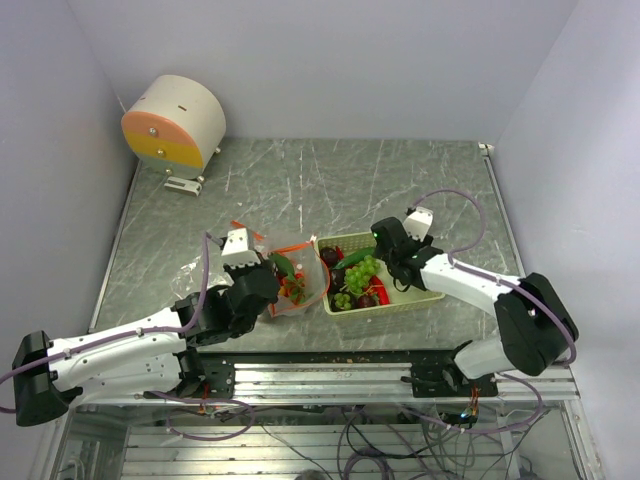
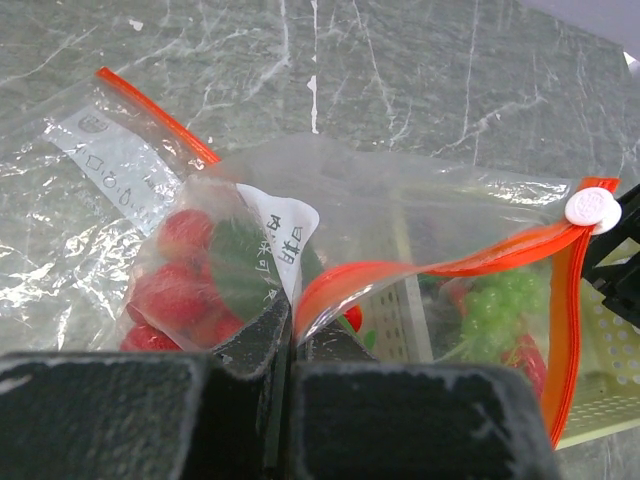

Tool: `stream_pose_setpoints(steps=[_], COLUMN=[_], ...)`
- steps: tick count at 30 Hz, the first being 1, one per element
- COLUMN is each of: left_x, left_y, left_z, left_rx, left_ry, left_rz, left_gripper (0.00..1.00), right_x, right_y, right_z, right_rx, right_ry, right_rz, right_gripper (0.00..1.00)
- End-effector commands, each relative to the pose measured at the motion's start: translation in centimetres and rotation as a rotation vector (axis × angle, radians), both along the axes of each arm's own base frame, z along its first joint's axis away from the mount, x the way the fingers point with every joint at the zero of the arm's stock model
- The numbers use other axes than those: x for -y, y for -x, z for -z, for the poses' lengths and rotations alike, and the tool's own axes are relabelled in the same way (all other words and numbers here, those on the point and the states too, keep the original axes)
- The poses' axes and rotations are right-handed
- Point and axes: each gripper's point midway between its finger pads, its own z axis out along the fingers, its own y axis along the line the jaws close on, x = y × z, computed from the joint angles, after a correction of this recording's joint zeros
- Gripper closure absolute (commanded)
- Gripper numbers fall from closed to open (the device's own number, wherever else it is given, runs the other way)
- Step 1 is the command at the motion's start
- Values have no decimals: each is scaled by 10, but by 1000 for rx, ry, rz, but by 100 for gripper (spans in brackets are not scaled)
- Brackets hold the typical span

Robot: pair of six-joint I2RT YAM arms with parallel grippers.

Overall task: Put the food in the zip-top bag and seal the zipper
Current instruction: Pick up the fake fruit from the bin.

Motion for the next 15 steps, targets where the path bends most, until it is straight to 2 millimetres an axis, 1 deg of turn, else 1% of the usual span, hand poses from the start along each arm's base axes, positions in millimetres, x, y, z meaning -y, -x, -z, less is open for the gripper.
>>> stream_pose_setpoints(steps=[1,5,9,12,15], left_x=[8,11,12,13,15], left_y=[-1,-2,-2,-2,-1], left_z=[-8,-7,-8,-8,-7], left_rx=[21,23,23,25,25], left_ry=[32,22,15,15,20], left_rz=[20,30,38,44,56], left_gripper=[93,93,93,93,93], right_x=[19,17,23,25,26], right_y=[-13,-17,-18,-21,-25], right_z=[1,16,30,34,36], right_rx=[77,67,47,53,62], right_ry=[56,46,82,81,71], right_rz=[111,108,145,156,158], right_gripper=[32,33,33,34,40])
